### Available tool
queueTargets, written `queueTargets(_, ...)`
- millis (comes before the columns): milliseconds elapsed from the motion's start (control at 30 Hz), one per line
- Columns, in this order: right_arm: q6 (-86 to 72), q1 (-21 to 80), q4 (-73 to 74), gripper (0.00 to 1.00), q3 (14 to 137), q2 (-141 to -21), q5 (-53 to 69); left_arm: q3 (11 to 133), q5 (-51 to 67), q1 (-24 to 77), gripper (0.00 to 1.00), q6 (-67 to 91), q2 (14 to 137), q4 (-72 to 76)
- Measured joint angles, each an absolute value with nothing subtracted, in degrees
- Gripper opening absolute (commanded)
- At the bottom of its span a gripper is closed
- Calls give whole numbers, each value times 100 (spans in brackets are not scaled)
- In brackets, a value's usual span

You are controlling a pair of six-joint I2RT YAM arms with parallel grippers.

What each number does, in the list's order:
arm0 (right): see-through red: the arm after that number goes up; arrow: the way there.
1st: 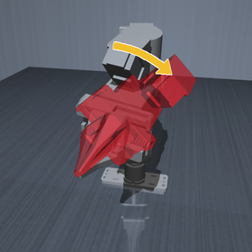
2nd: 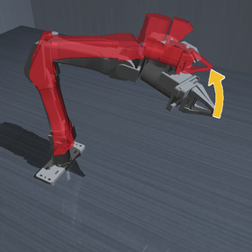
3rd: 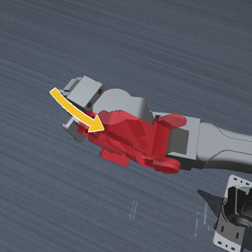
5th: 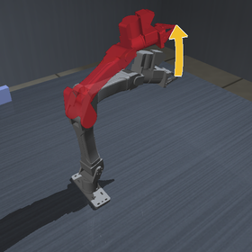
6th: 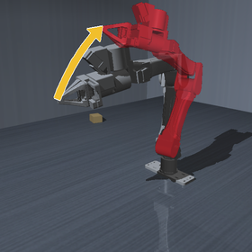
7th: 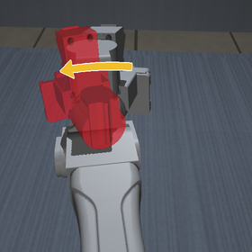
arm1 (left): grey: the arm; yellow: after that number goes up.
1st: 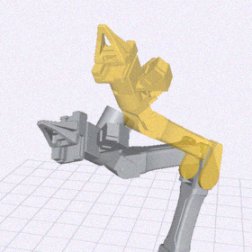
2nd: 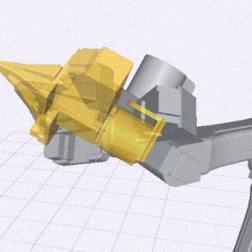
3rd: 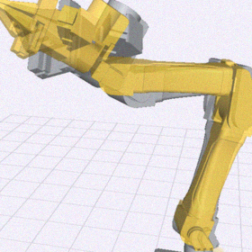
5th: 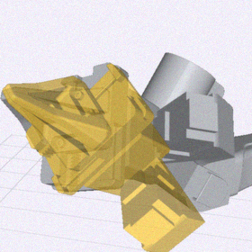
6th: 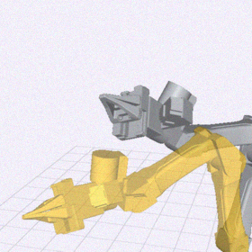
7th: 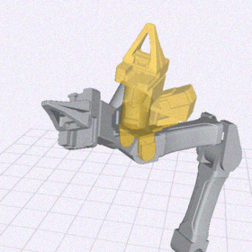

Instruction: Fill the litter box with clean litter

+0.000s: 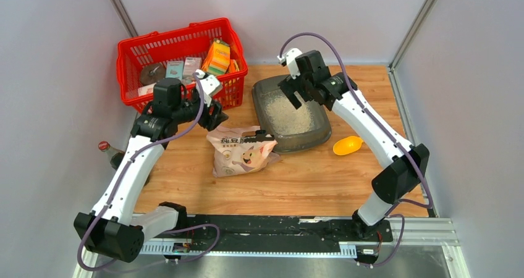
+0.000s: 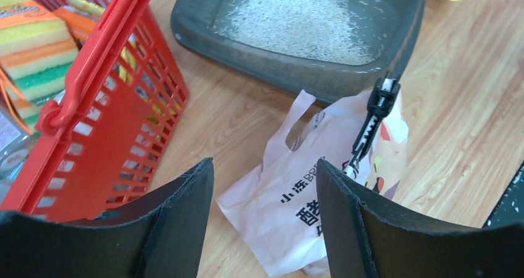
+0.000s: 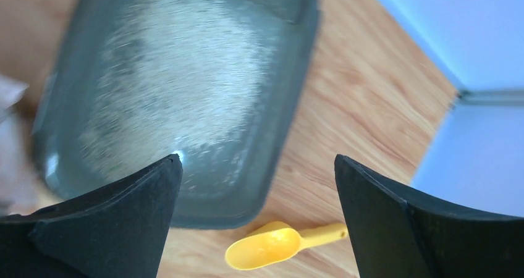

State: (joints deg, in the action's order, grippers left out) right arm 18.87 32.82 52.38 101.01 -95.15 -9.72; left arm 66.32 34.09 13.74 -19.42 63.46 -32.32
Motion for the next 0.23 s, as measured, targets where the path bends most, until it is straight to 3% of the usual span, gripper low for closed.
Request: queueTargets(233, 1686, 3282, 4252, 100, 9494, -9376, -2764, 6639, 2801, 1374, 71, -1271, 6344, -2923)
